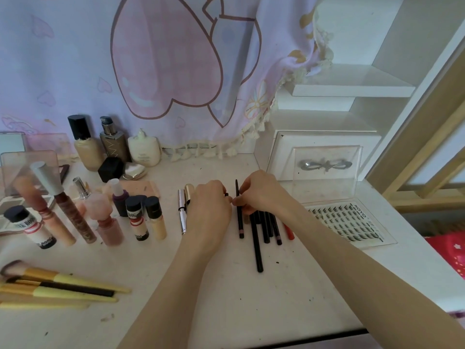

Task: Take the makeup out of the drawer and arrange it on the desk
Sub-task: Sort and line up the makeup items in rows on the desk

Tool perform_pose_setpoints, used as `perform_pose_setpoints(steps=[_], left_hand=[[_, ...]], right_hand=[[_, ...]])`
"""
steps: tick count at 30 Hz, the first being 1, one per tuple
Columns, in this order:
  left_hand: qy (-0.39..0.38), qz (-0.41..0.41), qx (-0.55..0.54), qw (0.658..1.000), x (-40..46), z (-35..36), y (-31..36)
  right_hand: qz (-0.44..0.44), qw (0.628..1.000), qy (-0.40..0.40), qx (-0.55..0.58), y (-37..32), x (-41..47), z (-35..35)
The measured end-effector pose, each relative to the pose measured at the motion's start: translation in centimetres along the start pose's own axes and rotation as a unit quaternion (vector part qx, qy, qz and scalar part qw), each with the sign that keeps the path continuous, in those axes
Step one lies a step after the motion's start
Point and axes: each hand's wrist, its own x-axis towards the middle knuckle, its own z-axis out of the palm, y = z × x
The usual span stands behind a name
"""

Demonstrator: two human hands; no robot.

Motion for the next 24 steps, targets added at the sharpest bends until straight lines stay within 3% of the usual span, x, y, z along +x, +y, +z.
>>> perform_pose_setpoints(steps=[4,10,16,24], left_hand=[[-0.002,0.001,-0.015,1.0,0.2,0.2,-0.2],[-0.038,0.059,0.019,0.997,0.0,0.5,0.2],[-0.078,0.065,0.028,0.994,-0.5,1.0,1.2],[-0.084,0.102,-0.047,0.99,-5.1,1.2,-0.6]], right_hand=[[-0.004,1.0,0.018,0.008,0.7,0.0,0.0],[-0.162,0.966,0.193,-0.063,4.2,-2.7,-0.5],[-0.254,0.941,0.151,-0.167,8.1,-6.6,1.8],[-0.187,0.956,0.089,-0.209,9.8,-6.8,3.5]])
